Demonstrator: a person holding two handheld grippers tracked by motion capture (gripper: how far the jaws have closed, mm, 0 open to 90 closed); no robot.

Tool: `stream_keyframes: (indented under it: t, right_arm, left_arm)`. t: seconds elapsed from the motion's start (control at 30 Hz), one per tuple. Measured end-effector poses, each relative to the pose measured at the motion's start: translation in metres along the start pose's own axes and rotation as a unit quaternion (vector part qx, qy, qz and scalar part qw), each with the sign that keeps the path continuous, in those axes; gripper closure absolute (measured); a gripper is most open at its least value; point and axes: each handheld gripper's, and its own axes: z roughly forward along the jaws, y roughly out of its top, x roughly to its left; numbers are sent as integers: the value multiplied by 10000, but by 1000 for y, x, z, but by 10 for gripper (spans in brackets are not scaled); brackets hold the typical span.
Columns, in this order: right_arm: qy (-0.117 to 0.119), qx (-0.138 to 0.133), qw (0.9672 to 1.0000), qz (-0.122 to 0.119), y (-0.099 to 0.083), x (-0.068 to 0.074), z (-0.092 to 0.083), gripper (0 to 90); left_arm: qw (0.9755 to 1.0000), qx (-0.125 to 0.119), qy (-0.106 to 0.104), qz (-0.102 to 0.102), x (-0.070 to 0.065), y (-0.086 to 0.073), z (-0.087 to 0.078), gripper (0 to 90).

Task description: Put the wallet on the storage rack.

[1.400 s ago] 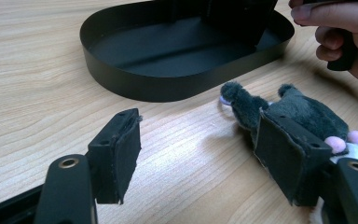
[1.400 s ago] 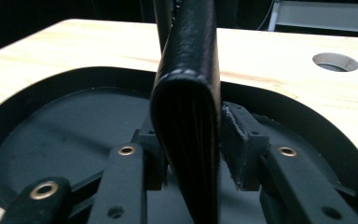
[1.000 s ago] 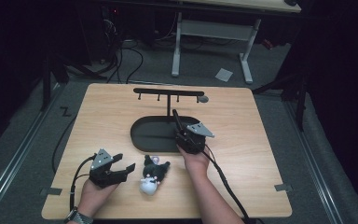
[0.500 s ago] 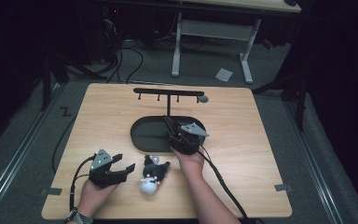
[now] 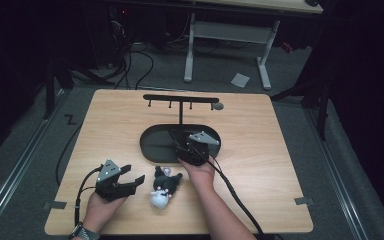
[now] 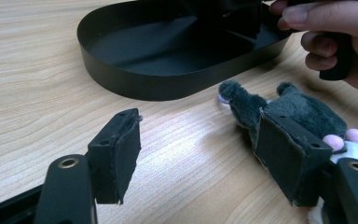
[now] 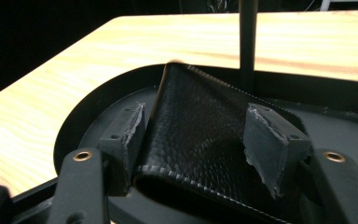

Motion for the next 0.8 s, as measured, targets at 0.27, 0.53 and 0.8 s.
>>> stream_keyframes:
  t: [0.27, 0.53, 0.8]
  right_arm:
    - [-10, -3, 10000, -14, 2, 2, -2, 390]
    - [84, -7, 9993, -371, 2, 9, -26, 378]
    - [215, -72, 9981, -570, -17, 14, -71, 374]
  left_arm:
    - [10000, 11, 3, 1, 0, 0, 0, 310]
    - [10000, 40, -3, 28, -2, 0, 2, 311]
    - [9998, 99, -111, 135, -10, 0, 4, 337]
